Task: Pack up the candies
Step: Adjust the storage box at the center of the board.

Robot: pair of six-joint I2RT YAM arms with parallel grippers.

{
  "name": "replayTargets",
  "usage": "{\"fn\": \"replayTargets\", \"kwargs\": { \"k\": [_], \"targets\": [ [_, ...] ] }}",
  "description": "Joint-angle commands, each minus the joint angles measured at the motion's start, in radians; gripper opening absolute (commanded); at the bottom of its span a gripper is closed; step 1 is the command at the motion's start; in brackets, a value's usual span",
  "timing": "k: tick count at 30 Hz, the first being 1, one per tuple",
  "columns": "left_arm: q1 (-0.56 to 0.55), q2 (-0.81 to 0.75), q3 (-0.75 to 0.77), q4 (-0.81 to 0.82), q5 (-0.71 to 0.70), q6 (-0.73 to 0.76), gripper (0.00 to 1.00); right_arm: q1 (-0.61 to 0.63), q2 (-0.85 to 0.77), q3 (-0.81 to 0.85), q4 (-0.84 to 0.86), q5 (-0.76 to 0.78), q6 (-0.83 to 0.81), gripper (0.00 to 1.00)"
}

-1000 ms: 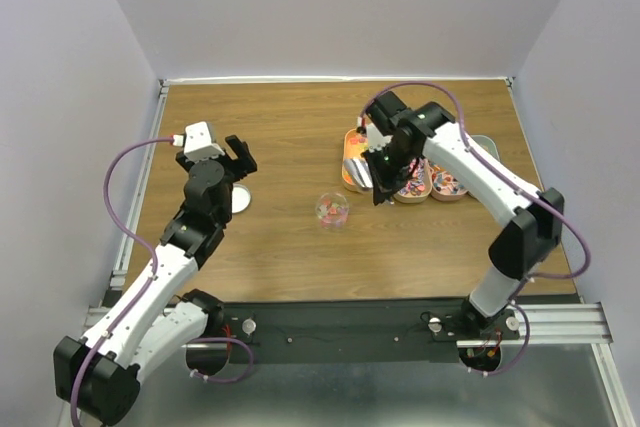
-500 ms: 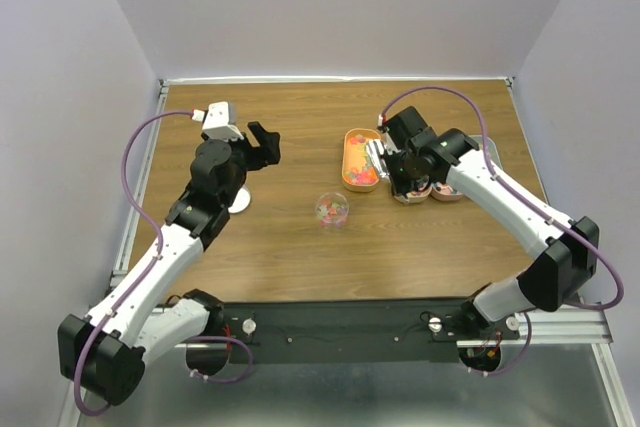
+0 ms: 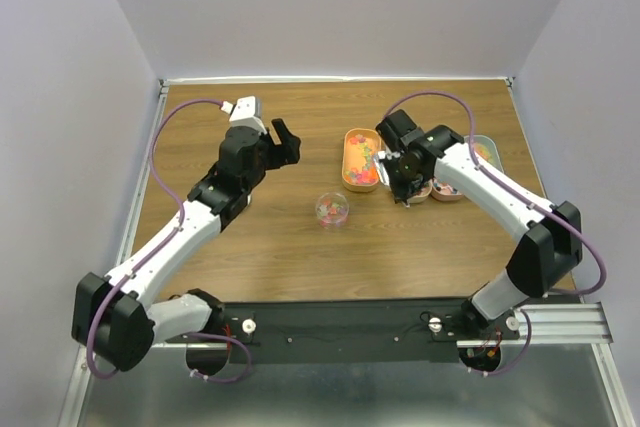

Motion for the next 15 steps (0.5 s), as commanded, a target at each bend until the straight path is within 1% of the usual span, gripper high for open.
{"fn": "replayTargets", "kwargs": {
  "k": [1,4,9,12,15],
  "targets": [
    [-0.006,0.083,0.052,0.002,0.029,0.045,0.86,-0.067,0.073,0.053,-0.109,0.019,-0.002,0.01],
    [-0.006,0.151,0.081,0.004,0.032,0.114,0.86,-0.101,0.133,0.081,-0.156,-0.034,-0.002,0.01],
    [-0.006,0.224,0.089,0.016,0.013,0.165,0.86,-0.11,0.237,0.113,-0.207,-0.036,0.035,0.01],
    [-0.006,0.227,0.072,0.014,0.012,0.188,0.86,-0.13,0.268,0.116,-0.215,-0.05,0.052,0.01],
    [-0.006,0.211,0.038,0.053,-0.003,0.209,0.86,-0.165,0.299,0.118,-0.239,-0.034,0.052,0.01]
  ]
}}
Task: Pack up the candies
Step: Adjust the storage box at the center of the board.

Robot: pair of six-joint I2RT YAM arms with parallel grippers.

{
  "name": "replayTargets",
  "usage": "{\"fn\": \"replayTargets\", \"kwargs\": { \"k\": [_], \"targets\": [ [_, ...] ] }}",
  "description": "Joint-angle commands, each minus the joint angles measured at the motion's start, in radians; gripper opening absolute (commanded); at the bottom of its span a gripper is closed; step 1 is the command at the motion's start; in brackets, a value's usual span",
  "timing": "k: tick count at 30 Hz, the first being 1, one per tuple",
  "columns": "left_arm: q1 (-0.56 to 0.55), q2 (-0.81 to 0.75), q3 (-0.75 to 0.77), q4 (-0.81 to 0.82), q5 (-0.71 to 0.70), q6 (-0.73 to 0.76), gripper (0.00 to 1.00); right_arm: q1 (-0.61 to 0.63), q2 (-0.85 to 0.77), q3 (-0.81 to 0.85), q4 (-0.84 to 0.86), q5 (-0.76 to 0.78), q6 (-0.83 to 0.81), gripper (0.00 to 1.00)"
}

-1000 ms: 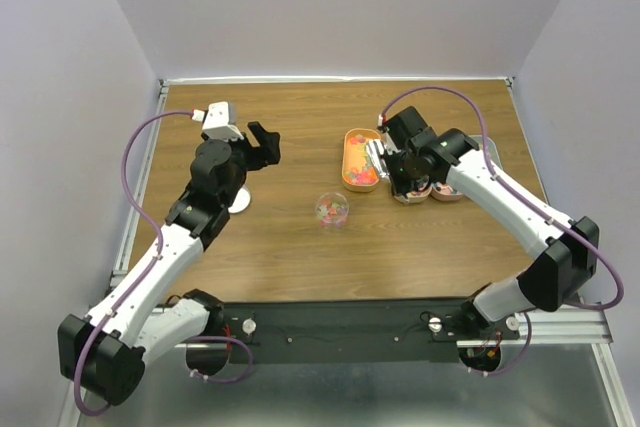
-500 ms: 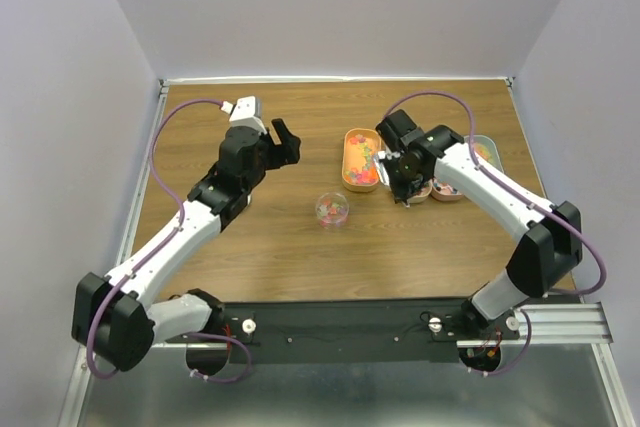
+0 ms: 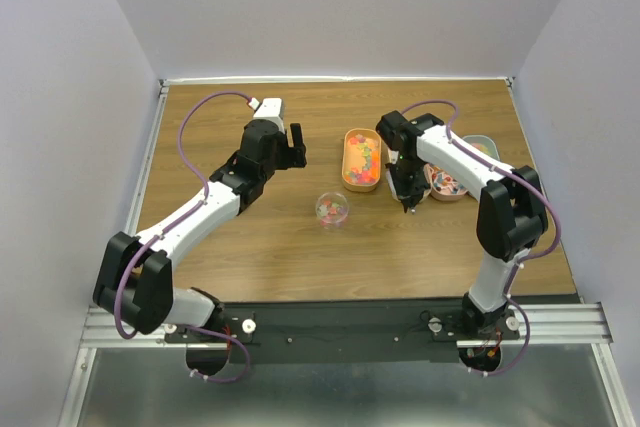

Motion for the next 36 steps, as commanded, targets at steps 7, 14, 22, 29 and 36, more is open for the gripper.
{"fn": "replayTargets", "kwargs": {
  "k": [7,14,22,29,36],
  "targets": [
    [-0.006,-0.04,-0.069,0.09,0.012,0.064,0.86,-0.108,0.075,0.082,-0.118,-0.022,0.025,0.01],
    [-0.009,0.019,0.006,0.086,0.106,0.068,0.82,-0.144,0.13,0.147,-0.119,-0.038,-0.004,0.01],
    [-0.089,0.34,0.265,-0.064,0.144,0.028,0.8,-0.144,0.109,0.178,-0.086,-0.045,-0.032,0.01],
    [-0.152,0.572,0.509,-0.209,0.055,-0.028,0.75,-0.144,0.028,0.149,-0.057,-0.065,-0.064,0.01],
    [-0.16,0.688,0.615,-0.301,-0.028,-0.077,0.67,-0.142,-0.034,0.111,-0.023,-0.102,-0.076,0.01]
  ]
}}
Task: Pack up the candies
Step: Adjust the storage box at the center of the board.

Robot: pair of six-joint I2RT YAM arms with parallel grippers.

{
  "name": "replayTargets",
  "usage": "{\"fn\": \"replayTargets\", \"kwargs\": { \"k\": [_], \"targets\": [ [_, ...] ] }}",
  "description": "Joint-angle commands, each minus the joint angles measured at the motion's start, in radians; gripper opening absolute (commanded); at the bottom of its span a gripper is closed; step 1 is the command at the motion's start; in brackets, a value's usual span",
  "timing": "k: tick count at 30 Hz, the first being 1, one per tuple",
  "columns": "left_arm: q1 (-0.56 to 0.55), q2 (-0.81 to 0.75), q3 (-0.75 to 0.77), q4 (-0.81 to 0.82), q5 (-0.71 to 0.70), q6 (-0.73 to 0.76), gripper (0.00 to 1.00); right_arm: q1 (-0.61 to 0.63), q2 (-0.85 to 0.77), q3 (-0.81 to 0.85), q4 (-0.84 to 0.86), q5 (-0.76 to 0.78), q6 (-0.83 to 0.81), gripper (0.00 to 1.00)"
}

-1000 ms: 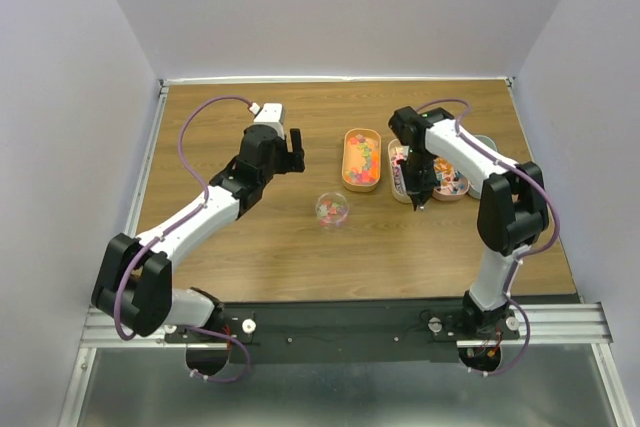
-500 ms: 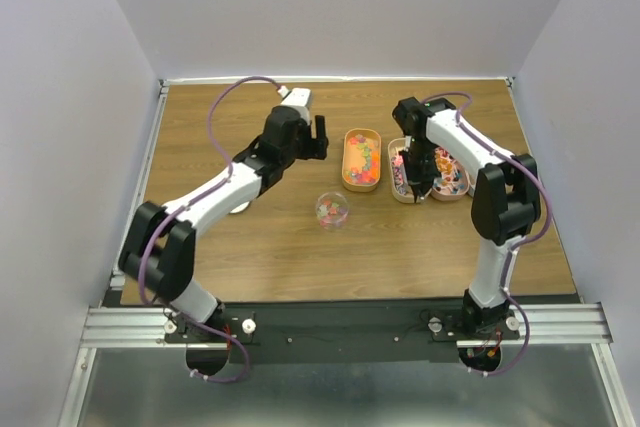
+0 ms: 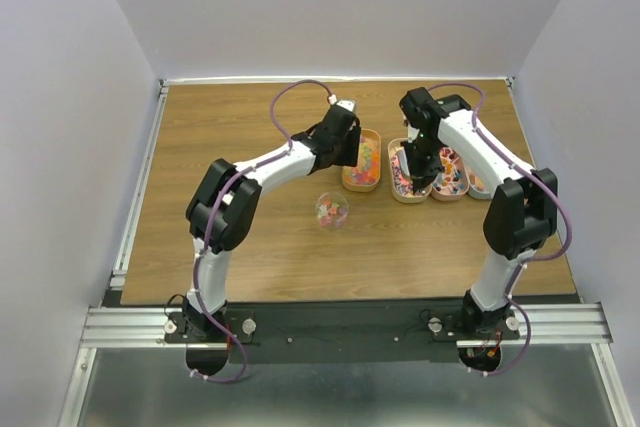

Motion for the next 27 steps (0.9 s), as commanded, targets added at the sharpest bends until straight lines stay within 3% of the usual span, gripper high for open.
{"fn": "replayTargets", "kwargs": {
  "k": [1,14,17,19,27],
  "targets": [
    [0.003,0.043,0.062,-0.088,-0.091,-0.048,0.64,-0.007,-0.055,-0.049,0.042,-0.041,-0.021,0.01],
    [-0.002,0.147,0.139,-0.109,-0.068,-0.076,0.5,-0.005,-0.109,-0.113,0.079,-0.067,-0.028,0.01],
    [-0.003,0.153,0.125,-0.112,-0.053,-0.099,0.38,-0.007,-0.112,-0.118,0.08,-0.064,-0.028,0.01],
    [-0.003,0.138,0.113,-0.114,-0.048,-0.114,0.24,-0.005,-0.115,-0.121,0.079,-0.053,-0.028,0.01],
    [-0.031,0.042,-0.014,-0.115,-0.061,-0.237,0.07,-0.007,-0.118,-0.136,0.072,-0.07,-0.029,0.01]
  ]
}}
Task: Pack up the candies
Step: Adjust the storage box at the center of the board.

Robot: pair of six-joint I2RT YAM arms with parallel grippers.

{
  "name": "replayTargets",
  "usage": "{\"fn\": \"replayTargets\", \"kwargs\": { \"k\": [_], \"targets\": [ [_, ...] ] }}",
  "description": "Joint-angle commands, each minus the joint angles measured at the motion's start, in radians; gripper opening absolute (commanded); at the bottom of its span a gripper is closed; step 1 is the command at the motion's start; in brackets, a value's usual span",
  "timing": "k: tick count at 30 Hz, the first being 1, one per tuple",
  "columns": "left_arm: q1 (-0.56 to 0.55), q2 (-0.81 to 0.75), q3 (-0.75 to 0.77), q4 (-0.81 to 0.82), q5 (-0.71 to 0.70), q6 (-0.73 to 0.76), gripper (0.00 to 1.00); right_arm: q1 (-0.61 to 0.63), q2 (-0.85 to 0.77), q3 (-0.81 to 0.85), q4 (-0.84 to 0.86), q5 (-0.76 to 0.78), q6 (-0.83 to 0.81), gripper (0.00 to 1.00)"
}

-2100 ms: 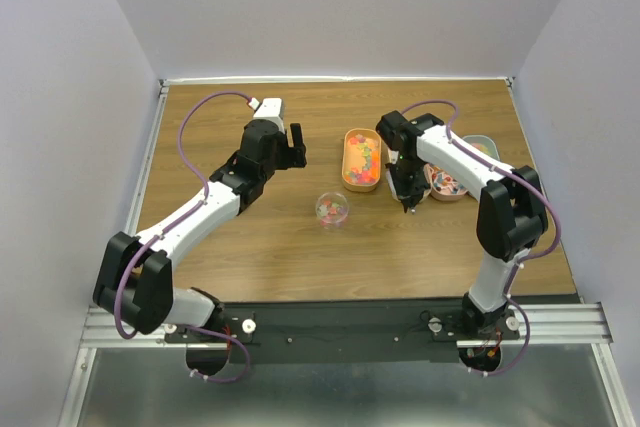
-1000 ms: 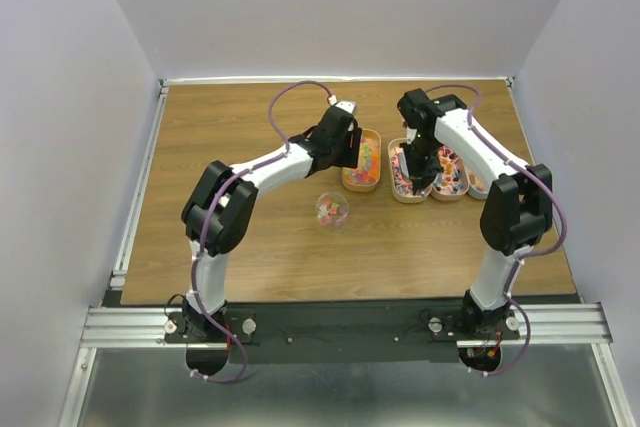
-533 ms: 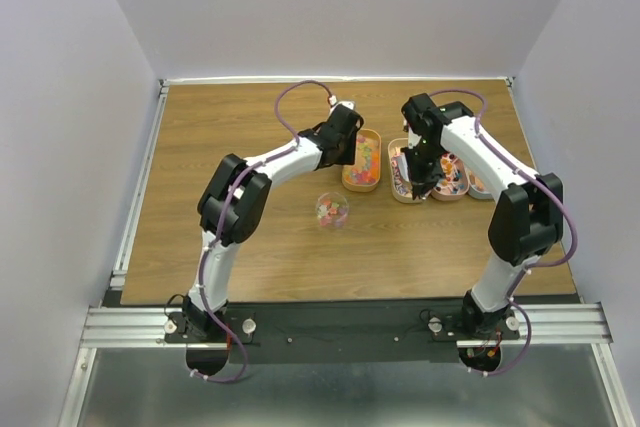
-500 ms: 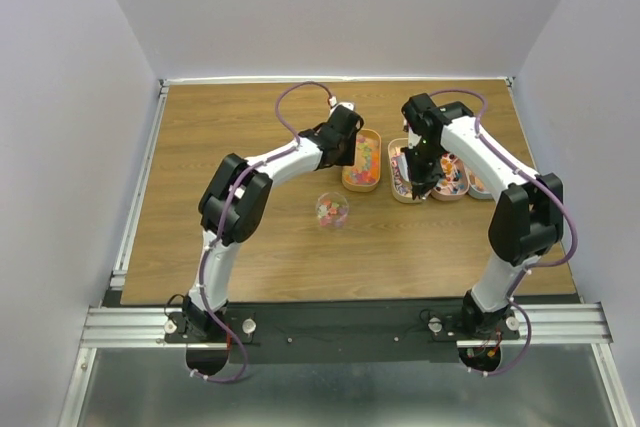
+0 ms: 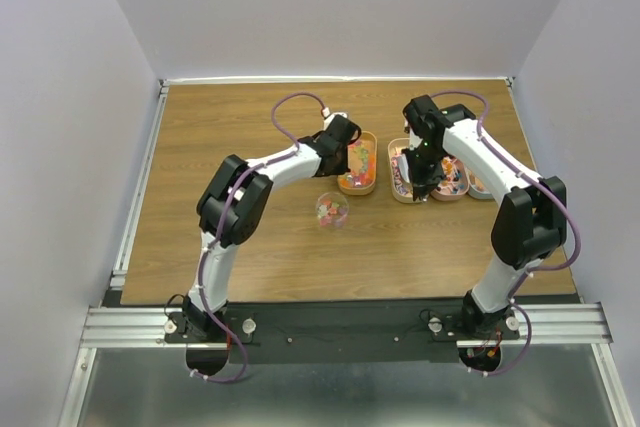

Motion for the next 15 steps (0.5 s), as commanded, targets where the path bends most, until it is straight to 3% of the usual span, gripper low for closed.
{"fn": "replayTargets", "kwargs": {
  "k": [1,15],
  "targets": [
    [-0.033,-0.08,-0.077,-0.021,-0.002,-0.091,0.06,-0.006,-0.025,-0.014,0.006,-0.029,-0.013,0.01],
    [-0.114,-0.081,-0.025,-0.138,-0.085,-0.197,0.12,-0.006,-0.009,0.006,-0.006,-0.046,-0.022,0.01]
  ]
}}
